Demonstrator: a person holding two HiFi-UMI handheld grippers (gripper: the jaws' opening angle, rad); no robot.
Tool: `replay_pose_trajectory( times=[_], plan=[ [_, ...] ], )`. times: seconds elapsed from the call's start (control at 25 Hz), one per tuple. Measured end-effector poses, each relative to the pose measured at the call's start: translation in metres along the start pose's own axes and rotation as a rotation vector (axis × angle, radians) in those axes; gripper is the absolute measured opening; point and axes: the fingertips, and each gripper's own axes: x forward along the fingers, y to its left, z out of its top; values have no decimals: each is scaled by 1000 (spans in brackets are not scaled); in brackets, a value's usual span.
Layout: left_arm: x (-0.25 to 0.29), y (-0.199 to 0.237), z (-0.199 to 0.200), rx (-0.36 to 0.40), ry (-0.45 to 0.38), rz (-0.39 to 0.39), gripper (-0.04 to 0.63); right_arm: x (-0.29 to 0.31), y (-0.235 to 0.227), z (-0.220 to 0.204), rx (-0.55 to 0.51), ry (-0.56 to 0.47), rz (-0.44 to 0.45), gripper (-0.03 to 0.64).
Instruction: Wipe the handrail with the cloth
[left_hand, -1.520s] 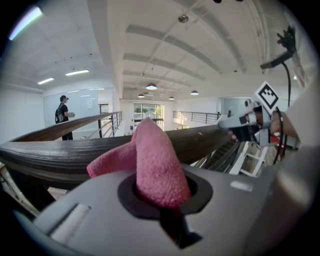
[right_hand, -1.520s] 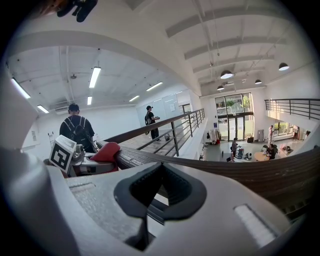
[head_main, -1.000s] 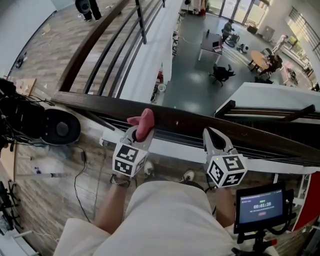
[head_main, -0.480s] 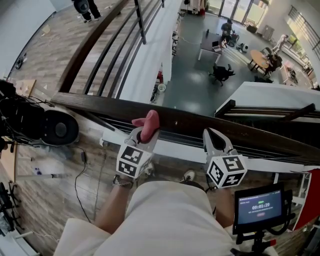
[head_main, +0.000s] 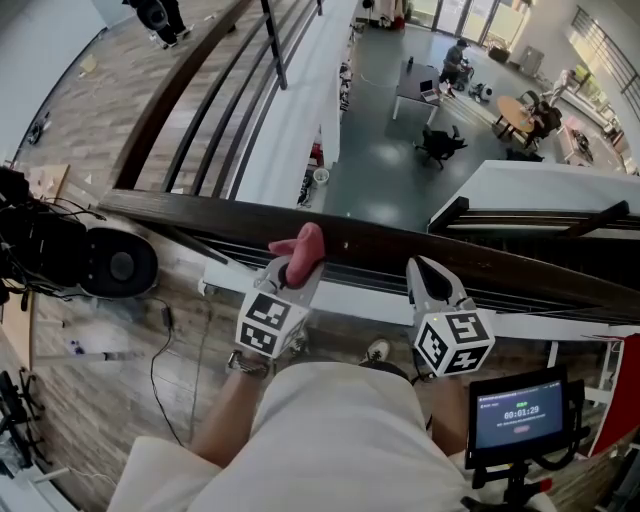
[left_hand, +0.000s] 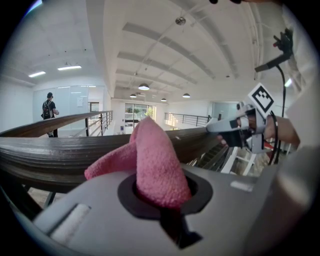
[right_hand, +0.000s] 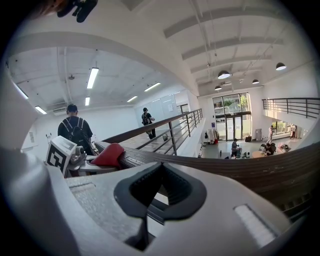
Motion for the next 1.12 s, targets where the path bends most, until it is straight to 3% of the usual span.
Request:
replay_pose_trajectory(
  times=[0.44,1.12],
  plan=[
    [7,-6,-2,21,5,-29,34,-2,-4,-4,6,-1,-7,3],
    [29,-39,2,59,29,-154,34,-5,-17,-6,23,-12,-49,3]
  ],
)
